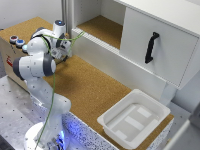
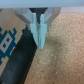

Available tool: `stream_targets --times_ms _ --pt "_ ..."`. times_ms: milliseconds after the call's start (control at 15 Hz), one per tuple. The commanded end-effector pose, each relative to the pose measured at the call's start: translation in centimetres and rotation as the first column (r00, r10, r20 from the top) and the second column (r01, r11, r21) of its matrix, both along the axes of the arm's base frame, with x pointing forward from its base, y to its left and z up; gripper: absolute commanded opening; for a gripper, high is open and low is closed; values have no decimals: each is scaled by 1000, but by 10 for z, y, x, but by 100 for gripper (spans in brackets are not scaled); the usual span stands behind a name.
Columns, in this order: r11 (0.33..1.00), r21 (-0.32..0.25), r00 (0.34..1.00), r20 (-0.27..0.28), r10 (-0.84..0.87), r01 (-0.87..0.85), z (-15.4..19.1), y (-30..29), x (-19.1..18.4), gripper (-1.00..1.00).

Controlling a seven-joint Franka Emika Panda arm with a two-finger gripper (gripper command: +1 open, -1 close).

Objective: Grasp the handle of the drawer and close it

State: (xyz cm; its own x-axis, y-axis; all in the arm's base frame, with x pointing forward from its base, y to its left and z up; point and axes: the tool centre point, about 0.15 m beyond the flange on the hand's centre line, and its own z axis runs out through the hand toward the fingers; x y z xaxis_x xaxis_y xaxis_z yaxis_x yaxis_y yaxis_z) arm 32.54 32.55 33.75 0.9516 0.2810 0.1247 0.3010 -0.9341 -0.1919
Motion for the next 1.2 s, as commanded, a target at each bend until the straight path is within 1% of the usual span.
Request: stream_targets --times_ms 0,133,333,600,667,733,800,933,1133 --pt "995 -27 995 25 -93 93 21 -19 -7 -100" --pt "993 -43 993 49 -108 110 30 -26 -11 -100" --pt "990 -53 990 61 -128 132 39 -38 -16 -100" --pt "984 -81 986 56 -157 161 43 -56 -19 -100" --pt "982 -84 985 39 -167 170 43 -62 -19 -100" --pt "978 -94 982 22 -185 186 44 -67 -18 100" --pt "976 -78 979 -1 -204 203 47 -73 -17 100" --pt "973 -62 974 -17 -224 222 50 -79 -18 100" --pt "971 -64 973 -28 -230 228 51 -81 -25 100"
